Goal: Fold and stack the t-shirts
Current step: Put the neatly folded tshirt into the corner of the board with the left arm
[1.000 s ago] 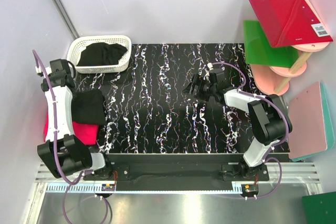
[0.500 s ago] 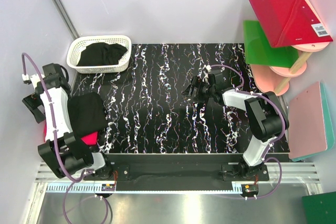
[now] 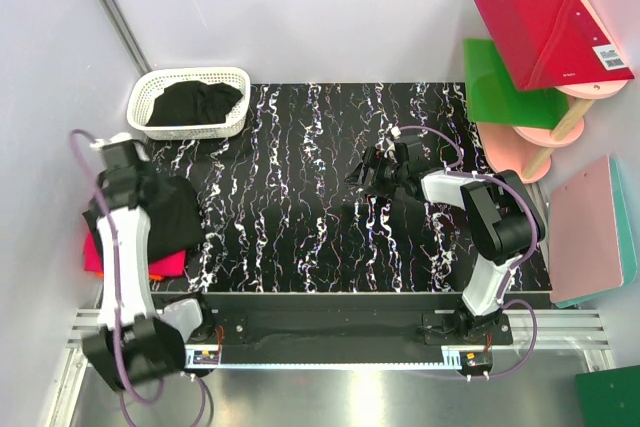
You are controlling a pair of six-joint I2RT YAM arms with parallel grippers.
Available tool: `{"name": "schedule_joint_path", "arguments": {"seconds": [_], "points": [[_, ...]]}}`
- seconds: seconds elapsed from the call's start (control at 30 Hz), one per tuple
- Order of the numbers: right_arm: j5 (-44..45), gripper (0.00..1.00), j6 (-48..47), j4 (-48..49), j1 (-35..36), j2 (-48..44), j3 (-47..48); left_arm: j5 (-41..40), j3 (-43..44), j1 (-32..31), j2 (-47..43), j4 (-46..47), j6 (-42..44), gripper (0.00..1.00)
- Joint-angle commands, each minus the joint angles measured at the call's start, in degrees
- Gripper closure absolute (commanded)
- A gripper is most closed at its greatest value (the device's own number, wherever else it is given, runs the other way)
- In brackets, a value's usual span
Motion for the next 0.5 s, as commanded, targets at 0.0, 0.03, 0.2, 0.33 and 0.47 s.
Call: {"name": "schedule_joint_path", "arguments": {"seconds": [0.0,0.03,0.2,0.33,0.47], "points": [[-0.41,0.09,0.41,1.96,0.47,0.08,1.85,11.83,-4.31,-5.83,10.13,3.52,-0.17,0.98],[-0.32,0.09,0.41,1.87,0.47,0.08,1.94,11.48,-4.66,-6.02,11.62,3.79,-0.52,1.00],[0.30,0.09,0.06,1.43,0.47,-0.10,2.03,6.40,-2.82,-6.98,18.22,0.38,0.35,1.00],[-0.05,0.09,0.23,1.60,0.47,0.78,1.94,-3.61,-0.80,-6.90,16.56,-2.54,0.79,1.00],[-0.32,0.09,0.58,1.78,0.47,1.31,2.03,-7.68,1.75,-7.16,16.38,-6.31,1.41,1.00]]}}
